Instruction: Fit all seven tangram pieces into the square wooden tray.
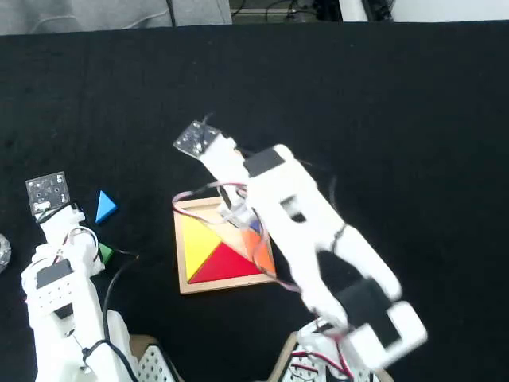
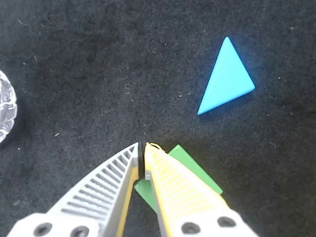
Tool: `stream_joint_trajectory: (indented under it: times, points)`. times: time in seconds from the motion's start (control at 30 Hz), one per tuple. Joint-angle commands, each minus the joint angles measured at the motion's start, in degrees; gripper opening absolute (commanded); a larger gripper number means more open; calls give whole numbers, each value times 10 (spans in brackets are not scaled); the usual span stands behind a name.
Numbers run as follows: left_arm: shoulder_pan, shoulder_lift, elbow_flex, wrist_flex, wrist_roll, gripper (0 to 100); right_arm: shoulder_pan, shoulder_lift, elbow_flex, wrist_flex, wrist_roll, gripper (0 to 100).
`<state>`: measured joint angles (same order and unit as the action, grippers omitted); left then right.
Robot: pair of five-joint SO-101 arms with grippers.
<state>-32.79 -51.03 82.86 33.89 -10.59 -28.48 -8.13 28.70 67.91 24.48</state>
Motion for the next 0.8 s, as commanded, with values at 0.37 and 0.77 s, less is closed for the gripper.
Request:
stream_joint_trajectory:
  times: [0.37, 0.77]
  points:
    - [5, -7, -24, 1, -3, 33, 55, -87, 173, 9, 75, 11]
    - [5, -7, -24, 1, -3, 33, 19, -96, 196, -33, 63, 11]
